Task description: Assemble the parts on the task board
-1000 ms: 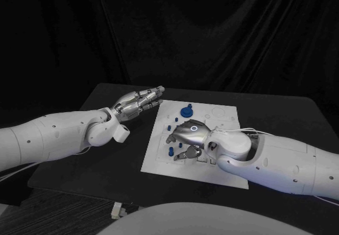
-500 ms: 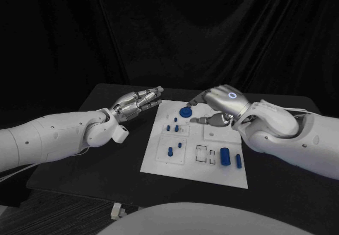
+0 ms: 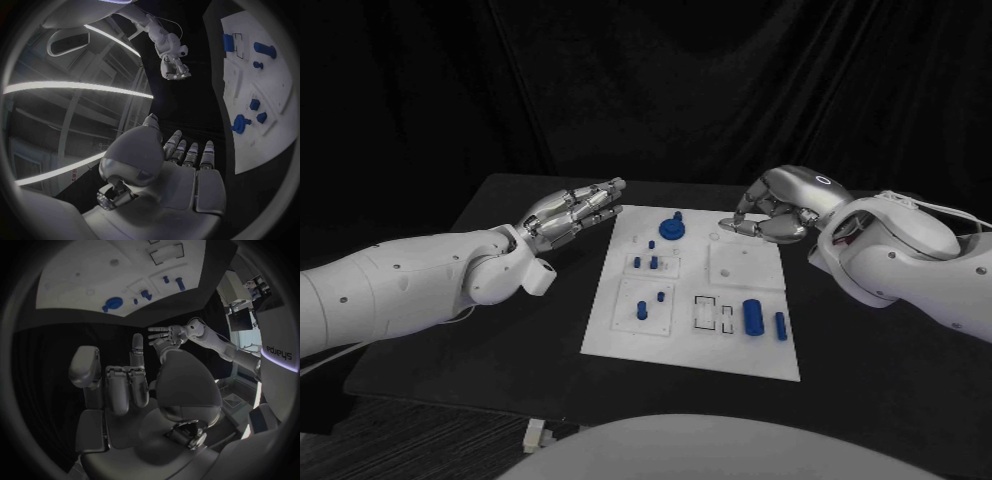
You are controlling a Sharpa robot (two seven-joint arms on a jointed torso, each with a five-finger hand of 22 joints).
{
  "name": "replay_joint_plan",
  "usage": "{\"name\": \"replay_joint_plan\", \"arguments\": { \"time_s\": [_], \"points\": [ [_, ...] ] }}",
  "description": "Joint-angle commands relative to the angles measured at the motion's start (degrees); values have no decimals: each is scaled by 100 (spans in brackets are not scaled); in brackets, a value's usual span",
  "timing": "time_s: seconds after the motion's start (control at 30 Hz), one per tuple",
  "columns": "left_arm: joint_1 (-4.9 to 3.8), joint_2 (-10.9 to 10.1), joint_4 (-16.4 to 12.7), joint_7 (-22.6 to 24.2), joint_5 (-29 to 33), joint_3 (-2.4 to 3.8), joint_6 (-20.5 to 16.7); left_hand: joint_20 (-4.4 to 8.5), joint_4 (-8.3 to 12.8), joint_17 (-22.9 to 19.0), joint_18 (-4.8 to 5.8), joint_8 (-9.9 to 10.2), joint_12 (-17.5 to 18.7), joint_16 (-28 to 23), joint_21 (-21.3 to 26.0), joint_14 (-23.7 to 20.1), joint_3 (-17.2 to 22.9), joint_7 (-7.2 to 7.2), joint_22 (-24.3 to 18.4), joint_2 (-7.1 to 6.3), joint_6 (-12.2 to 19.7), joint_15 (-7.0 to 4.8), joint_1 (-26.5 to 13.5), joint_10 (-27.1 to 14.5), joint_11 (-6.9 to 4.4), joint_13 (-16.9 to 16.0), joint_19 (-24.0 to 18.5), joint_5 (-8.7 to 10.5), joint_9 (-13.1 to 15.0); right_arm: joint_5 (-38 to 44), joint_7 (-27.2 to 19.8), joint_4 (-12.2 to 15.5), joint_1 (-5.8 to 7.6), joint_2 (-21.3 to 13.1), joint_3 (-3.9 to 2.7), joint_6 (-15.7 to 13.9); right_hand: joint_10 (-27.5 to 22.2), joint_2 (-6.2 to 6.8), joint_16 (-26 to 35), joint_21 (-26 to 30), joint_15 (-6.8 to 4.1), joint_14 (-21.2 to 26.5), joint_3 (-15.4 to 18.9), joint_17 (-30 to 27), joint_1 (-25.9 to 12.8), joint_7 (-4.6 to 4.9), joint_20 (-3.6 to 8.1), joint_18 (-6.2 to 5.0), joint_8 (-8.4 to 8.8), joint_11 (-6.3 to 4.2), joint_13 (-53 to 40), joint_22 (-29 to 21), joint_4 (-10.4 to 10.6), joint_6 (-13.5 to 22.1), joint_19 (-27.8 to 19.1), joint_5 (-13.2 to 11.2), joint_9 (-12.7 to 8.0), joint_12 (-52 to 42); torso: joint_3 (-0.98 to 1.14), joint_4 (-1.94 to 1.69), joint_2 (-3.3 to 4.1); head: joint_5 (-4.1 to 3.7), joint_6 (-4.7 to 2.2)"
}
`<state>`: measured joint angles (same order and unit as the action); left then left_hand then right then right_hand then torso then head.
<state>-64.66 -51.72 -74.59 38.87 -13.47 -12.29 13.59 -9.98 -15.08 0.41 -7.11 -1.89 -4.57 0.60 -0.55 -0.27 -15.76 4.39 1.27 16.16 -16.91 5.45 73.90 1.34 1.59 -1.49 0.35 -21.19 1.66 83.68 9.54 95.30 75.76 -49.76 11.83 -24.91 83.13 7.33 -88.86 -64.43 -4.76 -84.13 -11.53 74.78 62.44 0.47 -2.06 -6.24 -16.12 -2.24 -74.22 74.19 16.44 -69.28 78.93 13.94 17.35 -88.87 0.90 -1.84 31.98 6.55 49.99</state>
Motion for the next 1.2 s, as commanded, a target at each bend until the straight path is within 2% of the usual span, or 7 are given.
{"name": "replay_joint_plan", "arguments": {
  "time_s": [0.03,0.1,0.2,0.3,0.5,0.87,1.2],
  "points": [
    [11,12,0,301,32,5,93,-69,84,-41,-142,-91,18,-60,-5,27,237,-26,47,-19,-33,71,91,-22,50,54,30,-89,47,-54,1238,12,-30,-20,-2,1190,687,55,-114,-395,-67,-587,78,1522,-742,-41,76,174,-429,-101,-1578,1001,47,-310,99,-82,349,-113,-7,9,-5,0,1],
    [13,13,3,297,32,5,105,-80,87,-41,-142,-89,15,-60,-6,27,241,-27,50,-16,-25,78,96,-22,53,54,31,-91,46,72,1577,1,-37,-17,-2,1681,687,201,-114,-665,-144,-587,136,1522,-1261,-138,134,219,-651,-172,-1578,1060,68,-516,224,-356,600,-113,-5,13,1,3,1],
    [15,12,10,290,32,5,124,-139,94,-41,-154,-91,-2,-60,-9,27,254,-22,54,-8,-28,120,111,-15,69,51,35,-94,47,147,2038,-47,-44,20,-2,2597,687,286,-114,-967,-206,-587,189,1522,-1616,-185,203,274,-722,-232,-1578,1132,63,-597,374,-705,739,-113,2,8,10,8,1],
    [17,6,13,301,32,5,130,-180,98,-41,-166,-98,-35,-60,-10,27,260,-8,55,-7,-45,145,119,0,95,44,36,-94,50,-62,2342,-105,-45,76,-2,3328,687,271,-114,-1254,-240,-587,140,1522,-1756,-135,252,332,-439,-202,-1578,1200,69,-410,526,-883,672,-113,1,0,11,-10,1],
    [20,7,21,380,32,5,95,-264,112,-41,-231,-140,-198,-60,-15,27,277,75,66,-14,-171,150,157,79,202,15,44,-121,64,-397,2565,-205,-44,194,-3,4038,687,172,-114,-1329,-212,-587,79,1522,-1842,-104,220,346,-238,-171,-1578,1214,67,-469,565,-935,572,-113,0,-2,17,-52,1],
    [34,38,42,416,32,5,106,-288,119,-41,-256,-149,-242,-60,-17,27,283,101,70,-18,-197,149,177,99,241,10,46,-150,66,-314,2663,-311,-47,351,-3,4312,687,105,-114,-1235,-331,-587,-17,1522,-1709,-309,268,316,-352,-341,-1578,1178,53,-1229,516,-858,691,-113,0,-6,7,-98,1],
    [88,47,55,427,32,6,131,-303,124,-41,-268,-152,-264,-60,-17,27,287,115,70,-20,-202,149,188,110,265,7,47,-160,66,-249,2656,-356,-127,430,-2,3991,687,63,-114,-1167,-350,-587,-67,1522,-1499,-280,326,301,-180,-327,-1578,1158,43,-1117,483,-665,697,-113,0,-5,12,-90,1]
  ]
}}
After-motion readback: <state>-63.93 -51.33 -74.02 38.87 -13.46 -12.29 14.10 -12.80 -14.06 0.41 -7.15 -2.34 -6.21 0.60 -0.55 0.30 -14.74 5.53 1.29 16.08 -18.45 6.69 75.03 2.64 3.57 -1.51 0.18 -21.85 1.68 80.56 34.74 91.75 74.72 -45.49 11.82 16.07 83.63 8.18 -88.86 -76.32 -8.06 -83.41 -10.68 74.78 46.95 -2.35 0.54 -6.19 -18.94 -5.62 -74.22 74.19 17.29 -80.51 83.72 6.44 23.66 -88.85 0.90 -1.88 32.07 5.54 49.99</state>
